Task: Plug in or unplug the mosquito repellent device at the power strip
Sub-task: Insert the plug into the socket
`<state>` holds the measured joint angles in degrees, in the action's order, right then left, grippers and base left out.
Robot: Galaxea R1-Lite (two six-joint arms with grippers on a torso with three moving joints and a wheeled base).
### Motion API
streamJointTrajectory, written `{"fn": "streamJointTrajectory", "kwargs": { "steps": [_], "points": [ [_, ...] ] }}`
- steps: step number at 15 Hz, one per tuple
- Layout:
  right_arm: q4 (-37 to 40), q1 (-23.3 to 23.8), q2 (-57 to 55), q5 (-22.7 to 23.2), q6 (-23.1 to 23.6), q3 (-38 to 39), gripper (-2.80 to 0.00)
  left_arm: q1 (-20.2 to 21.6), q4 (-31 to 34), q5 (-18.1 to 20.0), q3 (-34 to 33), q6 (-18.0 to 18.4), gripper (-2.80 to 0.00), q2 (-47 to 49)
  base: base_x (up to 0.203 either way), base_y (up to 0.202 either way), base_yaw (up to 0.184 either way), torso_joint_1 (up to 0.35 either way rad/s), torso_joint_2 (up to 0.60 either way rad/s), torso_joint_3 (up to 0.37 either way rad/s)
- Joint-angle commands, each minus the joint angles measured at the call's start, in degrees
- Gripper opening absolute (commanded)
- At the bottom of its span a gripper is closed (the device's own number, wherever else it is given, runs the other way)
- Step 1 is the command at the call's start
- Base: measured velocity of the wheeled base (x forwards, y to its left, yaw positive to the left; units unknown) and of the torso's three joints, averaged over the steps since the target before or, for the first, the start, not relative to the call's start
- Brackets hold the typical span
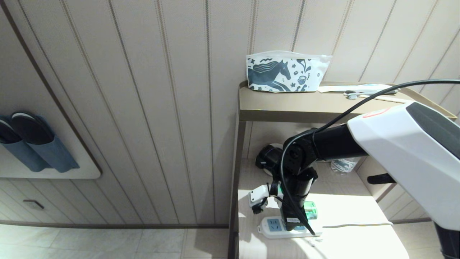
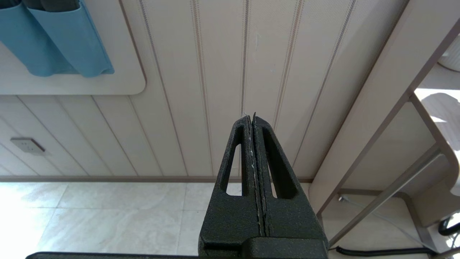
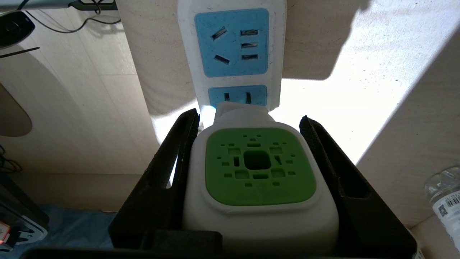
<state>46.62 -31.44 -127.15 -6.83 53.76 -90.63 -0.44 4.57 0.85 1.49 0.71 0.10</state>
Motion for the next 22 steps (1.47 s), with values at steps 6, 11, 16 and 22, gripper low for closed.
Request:
{"fn": "streamJointTrajectory", "kwargs": {
  "steps": [6,11,16,22],
  "points": [
    [0.05,-0.03,0.06,0.06,1.24,0.98,-2.80,0.00,0.00,0.03,0.01,0.00,-2.80,0.05,0.000,0.000,0.000,0.000,0.00,0.000],
    [-0.04,0.59,-0.03,-0.03,3.10,0.96,-2.80,0.00,0.00,0.03,0.01,0.00,-2.80,0.07,0.000,0.000,0.000,0.000,0.00,0.000],
    [-3.44,0.68,-0.65,0.06,4.57,1.52,-2.80,0.00,0.00,0.03,0.01,0.00,-2.80,0.07,0.000,0.000,0.000,0.000,0.00,0.000],
    [-4.52,0.85,0.06,0.06,5.56,1.95,-2.80,0.00,0.00,-0.01,0.01,0.00,-2.80,0.00,0.000,0.000,0.000,0.000,0.00,0.000]
  ]
}}
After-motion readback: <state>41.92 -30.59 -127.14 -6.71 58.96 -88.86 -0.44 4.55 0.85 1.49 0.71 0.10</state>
